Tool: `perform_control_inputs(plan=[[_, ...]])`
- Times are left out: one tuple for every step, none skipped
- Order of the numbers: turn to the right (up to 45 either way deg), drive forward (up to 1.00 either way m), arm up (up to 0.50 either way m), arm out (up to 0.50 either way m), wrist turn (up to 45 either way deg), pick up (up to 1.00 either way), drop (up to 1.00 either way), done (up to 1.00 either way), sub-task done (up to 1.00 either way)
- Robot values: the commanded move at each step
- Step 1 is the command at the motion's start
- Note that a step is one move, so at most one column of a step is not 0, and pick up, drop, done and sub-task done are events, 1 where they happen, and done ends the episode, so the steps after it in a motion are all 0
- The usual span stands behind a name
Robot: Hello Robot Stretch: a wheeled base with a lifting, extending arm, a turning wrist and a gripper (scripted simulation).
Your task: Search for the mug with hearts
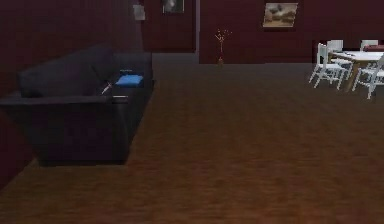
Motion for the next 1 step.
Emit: perform_control_inputs(plan=[[0.0,0.30,0.00,0.00,0.0,0.00,0.00,0.00,0.00]])
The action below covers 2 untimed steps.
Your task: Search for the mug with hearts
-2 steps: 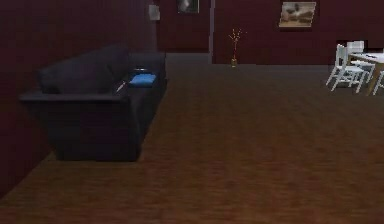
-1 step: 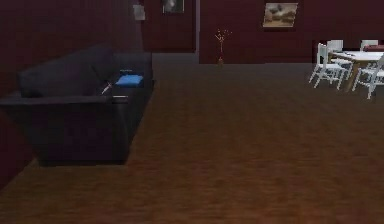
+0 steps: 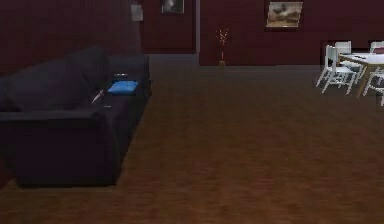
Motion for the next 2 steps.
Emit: perform_control_inputs(plan=[[39.0,0.00,0.00,0.00,0.0,0.00,0.00,0.00,0.00],[0.0,0.70,0.00,0.00,0.0,0.00,0.00,0.00,0.00]])
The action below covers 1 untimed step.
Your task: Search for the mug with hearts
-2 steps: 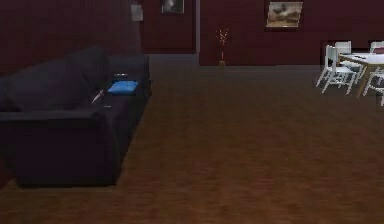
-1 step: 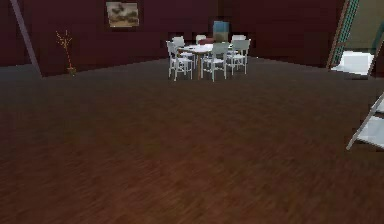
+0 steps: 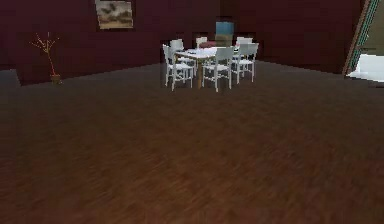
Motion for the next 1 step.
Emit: perform_control_inputs(plan=[[39.0,0.00,0.00,0.00,0.0,0.00,0.00,0.00,0.00]])
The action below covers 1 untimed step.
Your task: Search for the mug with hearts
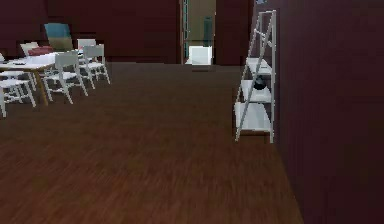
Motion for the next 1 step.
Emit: perform_control_inputs(plan=[[0.0,1.00,0.00,0.00,0.0,0.00,0.00,0.00,0.00]])
